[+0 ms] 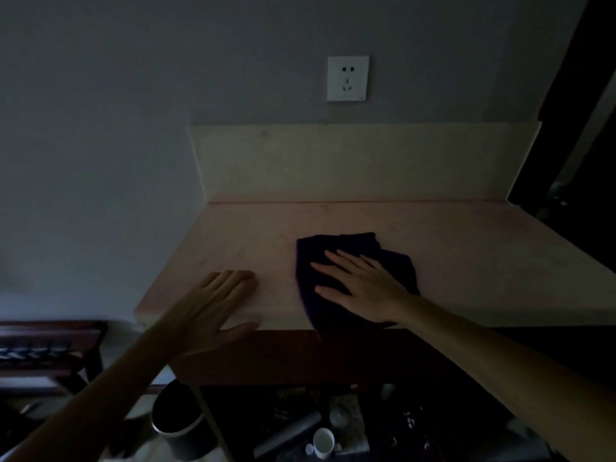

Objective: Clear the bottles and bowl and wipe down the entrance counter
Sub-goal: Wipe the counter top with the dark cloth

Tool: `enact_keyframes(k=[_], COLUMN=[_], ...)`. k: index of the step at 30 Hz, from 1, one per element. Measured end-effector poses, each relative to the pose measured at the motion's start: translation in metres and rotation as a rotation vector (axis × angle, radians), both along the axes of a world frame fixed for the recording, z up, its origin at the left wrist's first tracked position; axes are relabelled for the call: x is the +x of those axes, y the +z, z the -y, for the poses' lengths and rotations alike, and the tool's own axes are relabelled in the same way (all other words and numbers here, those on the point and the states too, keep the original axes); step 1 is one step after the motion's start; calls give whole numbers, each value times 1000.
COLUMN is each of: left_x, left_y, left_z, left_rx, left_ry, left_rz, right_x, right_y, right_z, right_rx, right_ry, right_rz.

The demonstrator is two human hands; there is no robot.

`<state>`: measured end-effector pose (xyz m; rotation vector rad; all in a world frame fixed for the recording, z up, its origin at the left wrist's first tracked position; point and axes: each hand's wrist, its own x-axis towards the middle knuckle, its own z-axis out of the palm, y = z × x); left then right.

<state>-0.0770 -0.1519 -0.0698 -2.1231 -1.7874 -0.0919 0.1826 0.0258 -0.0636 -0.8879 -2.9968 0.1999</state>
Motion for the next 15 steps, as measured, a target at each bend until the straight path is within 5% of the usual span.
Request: enact_keyframes(k=[15], left_x=[-29], left_y=[-12], left_z=[-20], left_rx=[-66], left_ry=[-20], left_rz=[-4], right_x=[-167], right_y=[1], right_z=[-157], right_rx=[27], right_ry=[-72], right_rz=[67])
